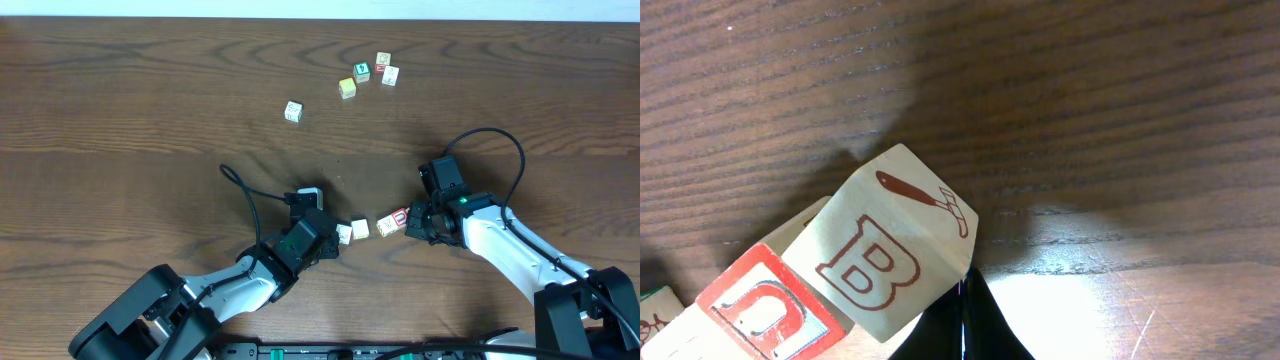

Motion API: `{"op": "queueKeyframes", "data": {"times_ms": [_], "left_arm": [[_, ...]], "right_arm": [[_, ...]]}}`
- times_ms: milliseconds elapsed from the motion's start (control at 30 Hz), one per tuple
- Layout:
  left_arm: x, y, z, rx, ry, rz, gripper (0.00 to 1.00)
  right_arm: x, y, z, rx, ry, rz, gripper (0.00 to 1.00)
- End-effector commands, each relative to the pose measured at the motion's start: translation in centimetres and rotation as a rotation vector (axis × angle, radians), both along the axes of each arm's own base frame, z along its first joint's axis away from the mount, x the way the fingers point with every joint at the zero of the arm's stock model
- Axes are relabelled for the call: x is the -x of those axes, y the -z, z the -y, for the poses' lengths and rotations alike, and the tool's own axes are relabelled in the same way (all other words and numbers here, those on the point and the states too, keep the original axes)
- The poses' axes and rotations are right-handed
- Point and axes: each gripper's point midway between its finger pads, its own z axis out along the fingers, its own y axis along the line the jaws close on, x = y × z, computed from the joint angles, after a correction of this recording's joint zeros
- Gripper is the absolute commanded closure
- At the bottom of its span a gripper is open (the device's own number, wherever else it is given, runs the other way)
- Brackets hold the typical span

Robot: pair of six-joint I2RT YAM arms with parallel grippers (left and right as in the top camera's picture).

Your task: Lift 5 blocks

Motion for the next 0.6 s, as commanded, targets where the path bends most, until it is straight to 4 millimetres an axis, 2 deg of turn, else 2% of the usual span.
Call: {"op": "queueKeyframes", "data": {"times_ms": [0, 567], "left_arm": [[0.37, 1.25, -1.35, -0.061, -0.016, -0.019, 0.93], [0.29, 1.23, -1.45, -0.065, -0.021, -0.015, 0.92]], "right_arm": [[-0.29, -0.11, -0.05, -0.006, -0.005, 0.007, 0.99], [-0.54, -0.22, -0.56, -0.033, -0.011, 0.016, 0.99]]}}
